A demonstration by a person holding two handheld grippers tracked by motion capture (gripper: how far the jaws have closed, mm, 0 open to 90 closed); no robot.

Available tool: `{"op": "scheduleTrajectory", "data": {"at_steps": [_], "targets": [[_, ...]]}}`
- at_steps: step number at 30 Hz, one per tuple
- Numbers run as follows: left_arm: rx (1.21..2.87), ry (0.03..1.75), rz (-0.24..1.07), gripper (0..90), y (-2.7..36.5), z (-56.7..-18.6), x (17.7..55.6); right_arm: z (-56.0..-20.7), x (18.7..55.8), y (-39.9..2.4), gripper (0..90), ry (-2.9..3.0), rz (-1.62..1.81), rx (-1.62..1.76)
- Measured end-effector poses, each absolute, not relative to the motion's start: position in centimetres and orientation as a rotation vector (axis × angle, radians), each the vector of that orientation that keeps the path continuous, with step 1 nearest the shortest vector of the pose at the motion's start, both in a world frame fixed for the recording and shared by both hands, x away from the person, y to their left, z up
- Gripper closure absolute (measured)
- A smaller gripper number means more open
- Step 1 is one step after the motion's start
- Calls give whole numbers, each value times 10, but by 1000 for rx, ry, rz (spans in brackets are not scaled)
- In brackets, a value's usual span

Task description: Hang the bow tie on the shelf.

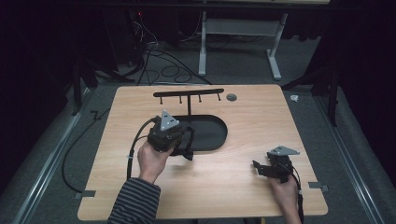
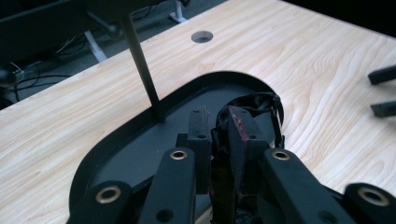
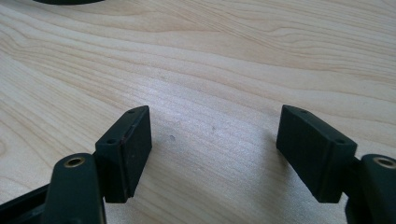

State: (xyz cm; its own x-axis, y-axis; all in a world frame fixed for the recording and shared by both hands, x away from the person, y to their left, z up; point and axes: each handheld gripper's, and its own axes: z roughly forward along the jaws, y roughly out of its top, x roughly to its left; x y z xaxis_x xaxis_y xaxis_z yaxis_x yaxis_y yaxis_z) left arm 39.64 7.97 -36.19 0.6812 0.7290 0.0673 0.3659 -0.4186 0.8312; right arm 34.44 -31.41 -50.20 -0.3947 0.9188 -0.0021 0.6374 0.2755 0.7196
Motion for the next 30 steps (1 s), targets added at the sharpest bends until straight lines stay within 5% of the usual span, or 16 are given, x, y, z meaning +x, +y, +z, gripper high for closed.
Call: {"op": "scheduleTrajectory", "data": {"at_steps": [30], "targets": [[1972,919,551,807,83,-332,436,-502,345,-314,279,2140,903,1388]]}}
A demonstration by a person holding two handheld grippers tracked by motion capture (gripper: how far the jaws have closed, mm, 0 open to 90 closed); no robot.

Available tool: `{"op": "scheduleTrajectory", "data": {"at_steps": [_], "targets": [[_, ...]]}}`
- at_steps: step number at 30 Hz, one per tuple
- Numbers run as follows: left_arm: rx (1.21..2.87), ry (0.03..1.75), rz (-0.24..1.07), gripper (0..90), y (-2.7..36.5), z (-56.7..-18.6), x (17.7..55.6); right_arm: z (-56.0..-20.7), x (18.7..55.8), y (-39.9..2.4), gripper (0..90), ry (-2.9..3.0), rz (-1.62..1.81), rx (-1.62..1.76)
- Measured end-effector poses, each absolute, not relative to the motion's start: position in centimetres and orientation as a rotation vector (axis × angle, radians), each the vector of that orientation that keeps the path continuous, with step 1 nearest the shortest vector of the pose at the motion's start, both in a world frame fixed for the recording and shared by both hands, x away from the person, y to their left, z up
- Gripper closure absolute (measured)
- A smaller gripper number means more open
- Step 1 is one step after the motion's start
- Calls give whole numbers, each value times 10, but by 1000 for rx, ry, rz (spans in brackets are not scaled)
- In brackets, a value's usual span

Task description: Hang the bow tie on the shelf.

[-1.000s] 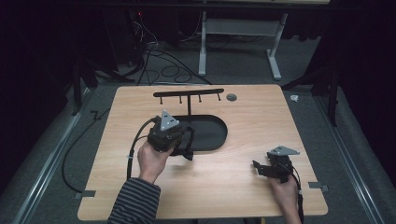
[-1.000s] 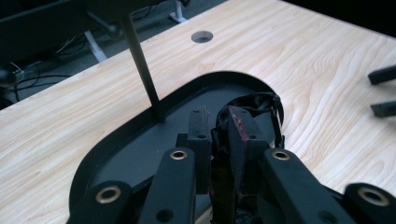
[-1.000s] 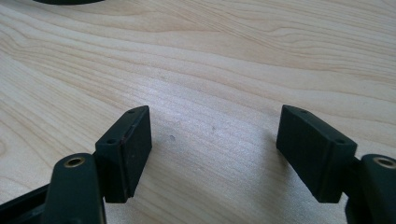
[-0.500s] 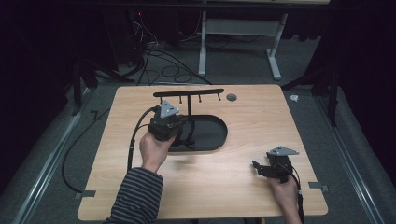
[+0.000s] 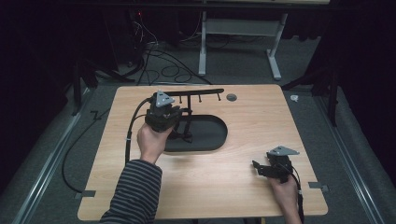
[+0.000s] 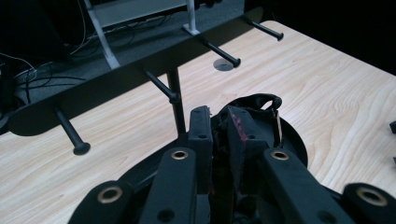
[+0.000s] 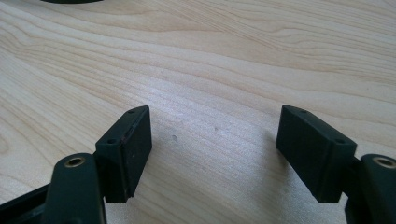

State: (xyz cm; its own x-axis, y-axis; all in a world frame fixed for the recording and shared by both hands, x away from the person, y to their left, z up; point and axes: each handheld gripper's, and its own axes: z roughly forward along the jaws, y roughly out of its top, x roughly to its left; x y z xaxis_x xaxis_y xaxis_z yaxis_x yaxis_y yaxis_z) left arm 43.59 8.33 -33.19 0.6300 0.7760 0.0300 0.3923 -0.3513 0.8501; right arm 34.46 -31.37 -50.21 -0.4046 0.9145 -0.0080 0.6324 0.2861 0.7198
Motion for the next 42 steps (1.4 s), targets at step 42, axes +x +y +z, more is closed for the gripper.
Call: {"op": "scheduleTrajectory", "data": {"at_steps": [42], "targets": [[1975,1051,701,799,79,-332,487,-502,344,-313,277,2146,906,1383]]}}
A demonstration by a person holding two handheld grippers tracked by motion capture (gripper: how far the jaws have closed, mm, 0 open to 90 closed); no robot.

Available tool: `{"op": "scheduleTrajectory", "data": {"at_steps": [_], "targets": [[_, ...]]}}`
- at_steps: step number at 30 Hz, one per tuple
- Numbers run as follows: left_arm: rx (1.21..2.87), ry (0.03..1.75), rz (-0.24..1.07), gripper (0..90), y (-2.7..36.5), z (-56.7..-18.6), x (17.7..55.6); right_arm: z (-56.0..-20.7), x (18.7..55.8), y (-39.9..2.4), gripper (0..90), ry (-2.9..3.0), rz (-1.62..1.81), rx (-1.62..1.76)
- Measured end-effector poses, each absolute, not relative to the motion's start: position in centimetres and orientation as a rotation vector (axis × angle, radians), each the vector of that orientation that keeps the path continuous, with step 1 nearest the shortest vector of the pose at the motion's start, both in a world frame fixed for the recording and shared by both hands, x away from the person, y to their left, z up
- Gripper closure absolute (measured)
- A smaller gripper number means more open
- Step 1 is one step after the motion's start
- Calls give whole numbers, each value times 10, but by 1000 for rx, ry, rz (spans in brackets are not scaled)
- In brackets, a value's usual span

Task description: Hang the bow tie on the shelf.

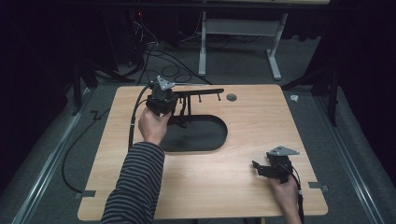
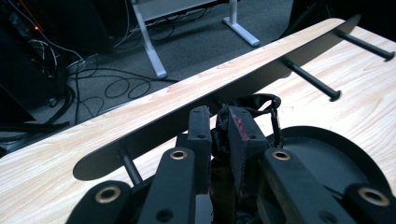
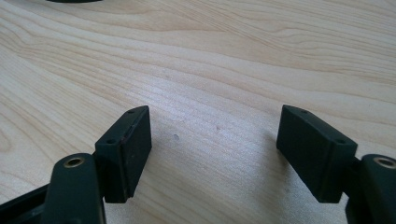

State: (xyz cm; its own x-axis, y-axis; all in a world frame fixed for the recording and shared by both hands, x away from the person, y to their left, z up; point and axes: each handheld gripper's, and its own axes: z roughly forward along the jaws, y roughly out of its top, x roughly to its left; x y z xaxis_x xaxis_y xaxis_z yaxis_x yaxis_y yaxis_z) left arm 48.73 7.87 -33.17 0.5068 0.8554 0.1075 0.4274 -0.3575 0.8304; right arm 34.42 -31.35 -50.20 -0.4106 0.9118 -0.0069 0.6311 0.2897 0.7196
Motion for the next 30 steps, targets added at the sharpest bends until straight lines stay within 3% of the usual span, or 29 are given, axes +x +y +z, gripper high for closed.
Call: {"op": "scheduleTrajectory", "data": {"at_steps": [30], "targets": [[1976,1052,659,727,78,-332,492,-502,344,-314,277,2146,912,1383]]}}
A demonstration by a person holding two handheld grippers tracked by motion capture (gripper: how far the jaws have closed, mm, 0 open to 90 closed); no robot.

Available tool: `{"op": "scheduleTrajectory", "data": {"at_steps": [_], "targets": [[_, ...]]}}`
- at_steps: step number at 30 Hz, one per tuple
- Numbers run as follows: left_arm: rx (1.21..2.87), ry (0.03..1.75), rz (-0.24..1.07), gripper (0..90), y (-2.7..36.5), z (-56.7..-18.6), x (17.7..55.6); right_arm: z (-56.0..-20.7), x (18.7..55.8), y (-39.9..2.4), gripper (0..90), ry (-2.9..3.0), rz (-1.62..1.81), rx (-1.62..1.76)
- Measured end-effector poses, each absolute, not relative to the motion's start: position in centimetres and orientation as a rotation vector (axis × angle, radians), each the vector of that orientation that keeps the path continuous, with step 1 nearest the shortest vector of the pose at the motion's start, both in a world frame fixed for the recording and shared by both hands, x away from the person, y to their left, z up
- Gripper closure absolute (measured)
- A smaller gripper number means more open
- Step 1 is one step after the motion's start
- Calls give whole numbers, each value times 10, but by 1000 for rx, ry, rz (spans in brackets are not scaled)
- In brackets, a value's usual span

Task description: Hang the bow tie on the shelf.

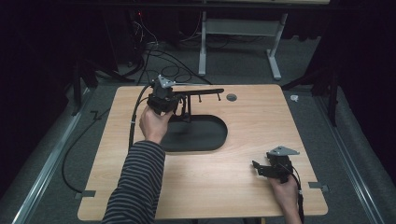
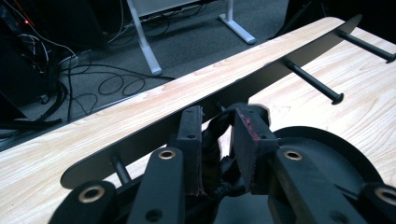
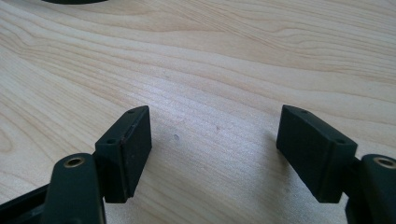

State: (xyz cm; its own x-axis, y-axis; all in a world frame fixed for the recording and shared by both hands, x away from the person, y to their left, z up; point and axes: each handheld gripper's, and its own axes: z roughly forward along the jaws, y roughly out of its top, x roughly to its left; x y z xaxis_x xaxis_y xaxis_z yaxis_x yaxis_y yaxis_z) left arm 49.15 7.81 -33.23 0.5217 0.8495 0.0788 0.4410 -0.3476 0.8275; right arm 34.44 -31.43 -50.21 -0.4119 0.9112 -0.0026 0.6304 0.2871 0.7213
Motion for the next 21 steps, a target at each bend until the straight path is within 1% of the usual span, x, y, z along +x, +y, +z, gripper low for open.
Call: {"op": "scheduleTrajectory", "data": {"at_steps": [7,21], "targets": [[1967,1051,650,701,83,-329,488,-502,344,-314,278,2145,911,1385],[1946,1008,656,676,95,-316,467,-502,344,-314,278,2145,909,1385]]}}
